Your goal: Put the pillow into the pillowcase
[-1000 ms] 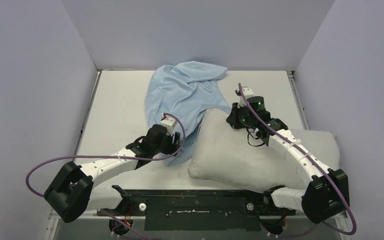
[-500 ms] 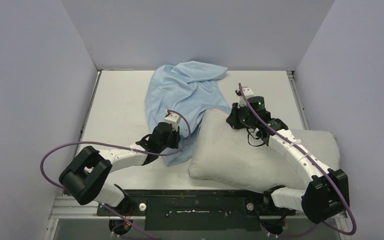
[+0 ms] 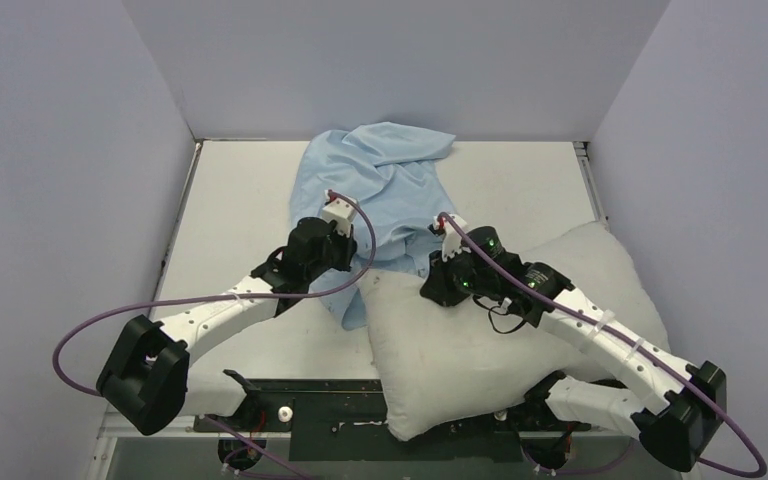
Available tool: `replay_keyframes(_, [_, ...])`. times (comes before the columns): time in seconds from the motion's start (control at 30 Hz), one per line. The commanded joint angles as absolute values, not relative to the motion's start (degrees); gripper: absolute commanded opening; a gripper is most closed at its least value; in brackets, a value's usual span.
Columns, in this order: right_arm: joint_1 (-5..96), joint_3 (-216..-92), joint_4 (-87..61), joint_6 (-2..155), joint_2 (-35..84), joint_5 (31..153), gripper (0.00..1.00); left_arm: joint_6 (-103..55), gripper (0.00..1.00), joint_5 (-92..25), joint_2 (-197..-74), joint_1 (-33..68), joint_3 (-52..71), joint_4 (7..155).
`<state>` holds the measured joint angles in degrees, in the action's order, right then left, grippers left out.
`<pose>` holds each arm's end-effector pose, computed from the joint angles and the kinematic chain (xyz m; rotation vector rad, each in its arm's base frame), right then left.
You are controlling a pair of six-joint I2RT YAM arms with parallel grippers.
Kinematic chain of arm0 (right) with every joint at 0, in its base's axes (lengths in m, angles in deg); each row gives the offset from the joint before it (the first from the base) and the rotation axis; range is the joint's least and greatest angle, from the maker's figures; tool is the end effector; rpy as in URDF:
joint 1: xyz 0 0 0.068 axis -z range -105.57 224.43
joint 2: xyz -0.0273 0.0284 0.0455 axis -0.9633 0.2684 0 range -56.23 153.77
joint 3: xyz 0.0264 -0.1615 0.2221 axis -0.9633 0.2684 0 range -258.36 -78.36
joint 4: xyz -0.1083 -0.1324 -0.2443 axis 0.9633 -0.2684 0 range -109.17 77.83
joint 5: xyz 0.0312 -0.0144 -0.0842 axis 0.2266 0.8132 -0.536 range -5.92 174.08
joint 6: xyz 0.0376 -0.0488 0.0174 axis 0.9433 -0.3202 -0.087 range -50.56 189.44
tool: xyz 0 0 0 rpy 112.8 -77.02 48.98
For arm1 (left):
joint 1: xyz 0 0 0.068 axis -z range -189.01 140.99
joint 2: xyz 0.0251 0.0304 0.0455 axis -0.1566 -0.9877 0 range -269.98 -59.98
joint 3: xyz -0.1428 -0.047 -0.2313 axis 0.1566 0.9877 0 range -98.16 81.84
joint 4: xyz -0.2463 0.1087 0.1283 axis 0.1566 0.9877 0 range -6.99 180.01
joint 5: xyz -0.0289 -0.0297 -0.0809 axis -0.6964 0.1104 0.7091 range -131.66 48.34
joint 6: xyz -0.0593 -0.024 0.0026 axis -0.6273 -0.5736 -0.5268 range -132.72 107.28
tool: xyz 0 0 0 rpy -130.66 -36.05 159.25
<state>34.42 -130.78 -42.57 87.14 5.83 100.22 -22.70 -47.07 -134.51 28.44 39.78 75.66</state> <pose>0.2041 0.1893 0.2829 -0.6138 2.3012 0.8293 0.2667 -0.1983 0.2169 0.4233 1.9892 -0.4318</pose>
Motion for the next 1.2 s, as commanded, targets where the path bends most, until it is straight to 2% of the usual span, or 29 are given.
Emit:
replay_keyframes(0.0, [31.55, -130.50, -48.50, 90.46, 2.77, 101.46, 0.00, -21.58, 0.00, -43.08, -133.30, 26.45, 36.16, 77.31])
replay_keyframes(0.13, [30.75, -130.68, -44.69, 91.36, 5.96, 99.82, 0.00, -20.67, 0.00, -39.67, -132.41, 26.24, 35.40, 77.46])
replay_keyframes(0.27, [31.47, -133.59, -40.48, 91.84, 10.71, 91.37, 0.00, -17.72, 0.00, -38.48, -131.31, 26.00, 34.07, 82.43])
replay_keyframes(0.37, [33.96, -136.30, -38.42, 92.22, 15.48, 86.69, 0.00, -14.69, 0.00, -37.70, -129.78, 25.72, 34.48, 85.57])
replay_keyframes(0.5, [38.88, -135.82, -30.54, 95.52, 19.23, 86.63, 0.00, -13.01, 0.00, -35.71, -127.33, 25.45, 35.61, 86.40])
replay_keyframes(0.67, [40.61, -133.64, -17.98, 101.01, 19.17, 84.39, 0.00, -13.81, 0.00, -30.39, -125.33, 25.23, 36.49, 85.91])
replay_keyframes(0.9, [42.21, -127.81, -2.09, 110.49, 15.58, 67.85, 0.00, -14.58, 0.00, -22.71, -123.47, 25.18, 34.76, 88.73])
replay_keyframes(1.17, [43.10, -122.83, 4.45, 119.18, 19.76, 55.38, 0.00, -13.64, 0.00, -19.71, -123.69, 25.18, 37.25, 87.55])
